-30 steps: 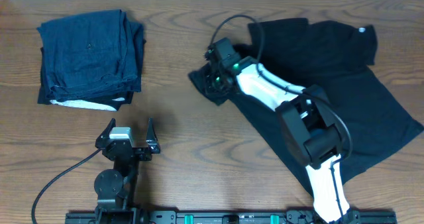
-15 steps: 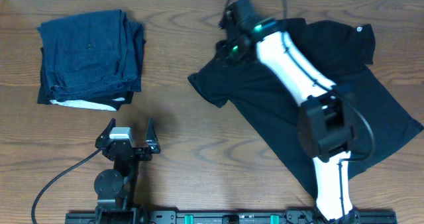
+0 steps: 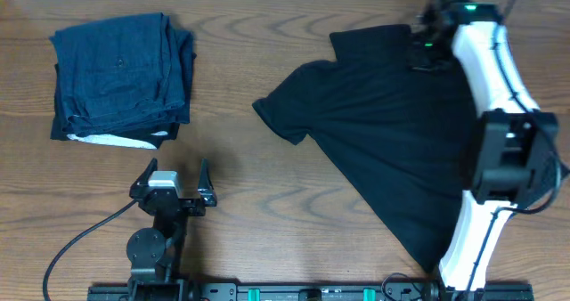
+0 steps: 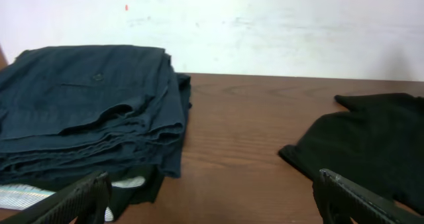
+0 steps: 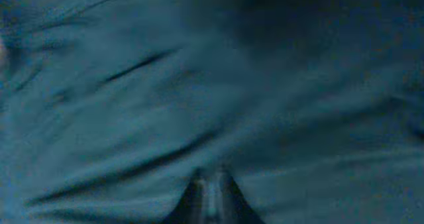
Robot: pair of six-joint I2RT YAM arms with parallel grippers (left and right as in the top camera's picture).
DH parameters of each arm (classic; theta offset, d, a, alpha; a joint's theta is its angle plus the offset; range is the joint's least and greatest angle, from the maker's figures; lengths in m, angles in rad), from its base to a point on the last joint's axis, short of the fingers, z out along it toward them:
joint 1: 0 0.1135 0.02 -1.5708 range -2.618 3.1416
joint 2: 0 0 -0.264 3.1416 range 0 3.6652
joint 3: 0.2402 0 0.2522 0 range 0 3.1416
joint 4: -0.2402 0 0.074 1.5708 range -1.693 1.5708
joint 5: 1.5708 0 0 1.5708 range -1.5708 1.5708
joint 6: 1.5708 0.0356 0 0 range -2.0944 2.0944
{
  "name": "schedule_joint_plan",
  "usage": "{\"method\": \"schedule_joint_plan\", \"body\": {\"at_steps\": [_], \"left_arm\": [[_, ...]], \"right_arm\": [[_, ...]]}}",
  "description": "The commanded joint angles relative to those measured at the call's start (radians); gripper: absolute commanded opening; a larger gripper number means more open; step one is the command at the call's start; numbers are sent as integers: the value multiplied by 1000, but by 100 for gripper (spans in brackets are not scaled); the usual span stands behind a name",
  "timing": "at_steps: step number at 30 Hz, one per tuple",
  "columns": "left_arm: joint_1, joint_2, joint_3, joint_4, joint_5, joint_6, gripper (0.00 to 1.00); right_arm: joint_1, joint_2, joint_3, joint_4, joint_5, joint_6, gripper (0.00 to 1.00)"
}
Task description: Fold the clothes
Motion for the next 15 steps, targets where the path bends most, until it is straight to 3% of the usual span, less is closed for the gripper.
{"method": "schedule_joint_plan", "body": {"at_steps": [1,15], "left_arm": [[-4,2,-13,-6,21,2,98],[-4,130,-13,-10,22,2,98]], "right_arm": [[-80,-21,8,3,19,-16,1],[-259,43,0,111,53,-76,1]]}}
